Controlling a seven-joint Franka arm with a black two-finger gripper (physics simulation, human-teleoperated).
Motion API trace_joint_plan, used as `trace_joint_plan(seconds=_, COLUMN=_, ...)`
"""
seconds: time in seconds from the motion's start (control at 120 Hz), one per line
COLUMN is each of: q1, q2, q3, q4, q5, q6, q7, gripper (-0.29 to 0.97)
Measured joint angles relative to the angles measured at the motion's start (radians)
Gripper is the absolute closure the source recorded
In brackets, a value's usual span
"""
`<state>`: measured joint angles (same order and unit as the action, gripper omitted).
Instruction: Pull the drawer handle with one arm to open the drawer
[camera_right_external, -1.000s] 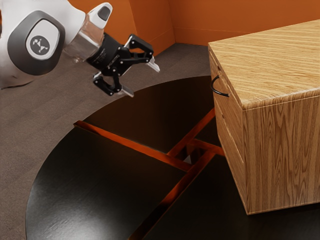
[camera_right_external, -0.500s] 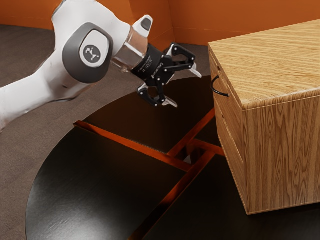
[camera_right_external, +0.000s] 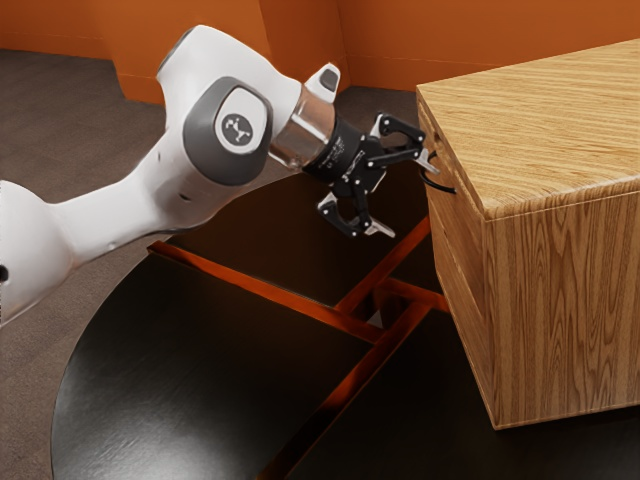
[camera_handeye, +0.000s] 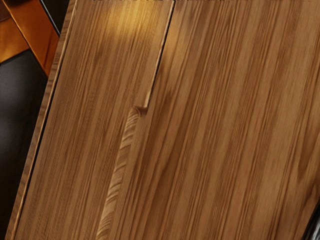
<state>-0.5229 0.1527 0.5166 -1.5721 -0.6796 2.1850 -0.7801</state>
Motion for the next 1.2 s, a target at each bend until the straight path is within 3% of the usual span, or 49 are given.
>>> trace_joint_plan(seconds=0.225, q1=0.058, q2=-0.004, q3=-0.043, q4=-0.016, q5=-0.02, q6=0.005, q7=0.005, gripper=0.0)
trace_joint_plan(seconds=0.5, q1=0.064, q2=-0.144, q3=-0.032, q4=-0.179, q5=-0.028, q6=0.017, q7=0.017, gripper=0.0)
trace_joint_plan(seconds=0.667, q1=0.072, q2=-0.275, q3=-0.03, q4=-0.296, q5=-0.006, q6=0.042, q7=0.031, gripper=0.0)
trace_joint_plan(seconds=1.2, q1=0.056, q2=-0.372, q3=0.001, q4=-0.421, q5=0.042, q6=0.106, q7=0.062, gripper=0.0)
